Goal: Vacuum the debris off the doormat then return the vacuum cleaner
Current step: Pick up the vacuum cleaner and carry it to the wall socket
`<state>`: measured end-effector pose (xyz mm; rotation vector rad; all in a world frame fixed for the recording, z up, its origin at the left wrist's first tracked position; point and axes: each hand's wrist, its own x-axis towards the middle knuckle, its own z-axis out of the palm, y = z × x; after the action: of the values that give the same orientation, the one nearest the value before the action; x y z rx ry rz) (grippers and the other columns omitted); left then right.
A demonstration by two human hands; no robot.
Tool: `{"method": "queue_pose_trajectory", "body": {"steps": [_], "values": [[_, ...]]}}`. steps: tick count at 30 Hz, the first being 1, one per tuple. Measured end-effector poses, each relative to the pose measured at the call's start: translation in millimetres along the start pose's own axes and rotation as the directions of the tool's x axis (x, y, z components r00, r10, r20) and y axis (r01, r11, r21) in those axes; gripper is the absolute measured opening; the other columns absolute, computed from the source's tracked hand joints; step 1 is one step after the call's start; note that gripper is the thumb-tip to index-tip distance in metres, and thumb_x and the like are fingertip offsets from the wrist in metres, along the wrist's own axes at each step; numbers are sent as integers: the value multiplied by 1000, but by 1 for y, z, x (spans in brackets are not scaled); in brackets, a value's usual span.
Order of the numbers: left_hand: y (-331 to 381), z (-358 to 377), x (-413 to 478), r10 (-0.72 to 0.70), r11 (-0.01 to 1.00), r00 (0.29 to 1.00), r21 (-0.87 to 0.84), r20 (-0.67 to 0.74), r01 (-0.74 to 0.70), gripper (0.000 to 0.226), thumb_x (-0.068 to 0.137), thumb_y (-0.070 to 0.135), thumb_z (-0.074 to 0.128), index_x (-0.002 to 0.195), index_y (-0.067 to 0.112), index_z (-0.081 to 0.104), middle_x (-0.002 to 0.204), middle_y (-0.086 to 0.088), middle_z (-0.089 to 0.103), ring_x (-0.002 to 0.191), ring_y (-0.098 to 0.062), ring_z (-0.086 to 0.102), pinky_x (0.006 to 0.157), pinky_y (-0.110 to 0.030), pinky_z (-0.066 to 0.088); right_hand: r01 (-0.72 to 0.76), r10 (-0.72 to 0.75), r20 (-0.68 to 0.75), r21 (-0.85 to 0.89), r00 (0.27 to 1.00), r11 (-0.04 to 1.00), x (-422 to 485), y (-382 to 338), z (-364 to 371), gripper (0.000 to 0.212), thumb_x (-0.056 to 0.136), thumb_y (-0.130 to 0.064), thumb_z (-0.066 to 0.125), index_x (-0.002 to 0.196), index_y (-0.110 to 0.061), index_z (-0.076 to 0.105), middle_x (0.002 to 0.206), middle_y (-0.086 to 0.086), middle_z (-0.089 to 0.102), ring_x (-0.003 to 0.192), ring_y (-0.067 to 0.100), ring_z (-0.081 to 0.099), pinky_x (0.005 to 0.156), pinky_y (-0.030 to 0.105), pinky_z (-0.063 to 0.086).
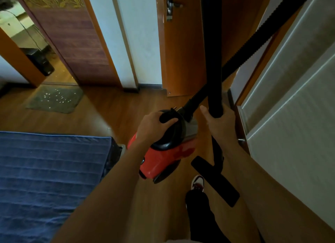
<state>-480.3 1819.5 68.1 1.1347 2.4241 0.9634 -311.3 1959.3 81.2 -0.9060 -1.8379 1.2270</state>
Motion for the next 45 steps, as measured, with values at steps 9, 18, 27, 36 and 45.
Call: {"method": "queue_pose_trajectory", "body": {"steps": [9,18,27,36,45], "values": [[6,16,160,-91,996,995,8,-49,91,41,86,59,62,105,22,71,85,1,71,69,-11,68,60,-33,60,-23,19,85,52,996,998,180,33,39,24,93,-31,76,77,-34,58,77,-9,65,79,13,66,74,28,51],[11,1,310,-241,970,960,6,-143,245,43,85,59,63,105,22,72,86,0,69,73,-17,66,57,-28,51,23,-37,169,84,985,996,355,48,84,29,93,-29,77,75,-17,58,72,17,63,70,32,62,67,36,49],[-33,-41,372,-382,922,868,-69,-316,381,30,80,61,68,84,32,70,78,6,66,72,-15,64,56,-24,46,46,-76,268,116,960,992,441,44,181,40,90,-33,78,75,-3,59,73,24,64,70,40,64,69,53,56],[-139,-111,449,-503,863,757,-192,-418,467,32,78,58,72,73,27,69,70,6,68,71,-15,66,58,-29,47,141,-194,376,164,906,976,514,25,342,44,87,-40,78,66,-11,51,60,11,58,59,36,60,60,49,52],[-259,-225,536,-551,828,704,-185,-449,530,32,77,64,69,66,34,64,74,2,69,74,-21,67,59,-30,45,209,-264,466,167,844,964,579,-28,539,37,88,-29,81,65,-24,53,58,4,55,58,26,58,57,37,46]]}}
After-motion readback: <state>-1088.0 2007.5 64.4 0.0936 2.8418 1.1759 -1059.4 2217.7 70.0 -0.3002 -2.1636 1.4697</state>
